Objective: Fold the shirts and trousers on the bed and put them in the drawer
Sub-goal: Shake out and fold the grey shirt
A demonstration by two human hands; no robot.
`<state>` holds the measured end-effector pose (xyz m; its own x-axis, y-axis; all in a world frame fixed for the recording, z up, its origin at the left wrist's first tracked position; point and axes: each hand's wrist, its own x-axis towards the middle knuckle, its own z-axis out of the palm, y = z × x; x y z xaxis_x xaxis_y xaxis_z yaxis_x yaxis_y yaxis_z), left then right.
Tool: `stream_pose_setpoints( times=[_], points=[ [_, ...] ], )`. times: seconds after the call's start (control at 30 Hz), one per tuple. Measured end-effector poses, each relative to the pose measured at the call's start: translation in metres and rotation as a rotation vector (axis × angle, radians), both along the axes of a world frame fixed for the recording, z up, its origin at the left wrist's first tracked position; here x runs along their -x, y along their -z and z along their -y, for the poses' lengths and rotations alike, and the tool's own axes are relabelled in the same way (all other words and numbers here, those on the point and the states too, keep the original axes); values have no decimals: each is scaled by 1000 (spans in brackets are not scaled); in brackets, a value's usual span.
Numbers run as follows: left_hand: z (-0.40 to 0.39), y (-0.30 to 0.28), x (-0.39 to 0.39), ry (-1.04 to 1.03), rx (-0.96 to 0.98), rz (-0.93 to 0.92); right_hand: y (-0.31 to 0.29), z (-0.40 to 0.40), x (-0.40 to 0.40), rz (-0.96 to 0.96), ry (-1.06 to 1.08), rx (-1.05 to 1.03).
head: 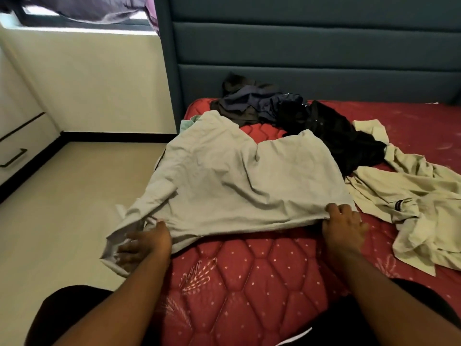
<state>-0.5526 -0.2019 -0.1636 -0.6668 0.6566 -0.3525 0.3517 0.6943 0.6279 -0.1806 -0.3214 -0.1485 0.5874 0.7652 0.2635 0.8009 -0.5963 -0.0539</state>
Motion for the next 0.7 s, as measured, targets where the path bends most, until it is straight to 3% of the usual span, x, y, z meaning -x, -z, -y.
stream_pose_setpoints(
  times=[0.03,0.1,0.17,0.2,0.27,0.33,0.43,0.53,0.63,0.7],
  points=[
    [7,2,-3,187,-50,-187,1,3,-2,4,27,96],
    [20,13,-12,766,-256,-500,5,6,-7,-66,53,169],
    [23,18,-25,1271,-197,-486,-3,1,-11,-266,54,66],
    [21,16,-32,1393,-89,-513,-10,-1,-14,-291,39,-1],
    [18,9,-42,1437,17,-687,-26,-2,-25,-82,-105,-88],
    [19,-1,-48,1393,-16,-824,-31,10,-38,132,-189,117],
    [34,-4,-53,1479,19,-917,-10,29,-40,-94,15,496],
    [46,8,-55,1464,4,-996,-11,28,-40,-157,70,414],
    [48,19,-47,1413,-1,-1027,-12,37,-42,-232,128,505],
    [48,23,-43,1384,76,-1021,-13,39,-36,-152,76,565]
  ],
)
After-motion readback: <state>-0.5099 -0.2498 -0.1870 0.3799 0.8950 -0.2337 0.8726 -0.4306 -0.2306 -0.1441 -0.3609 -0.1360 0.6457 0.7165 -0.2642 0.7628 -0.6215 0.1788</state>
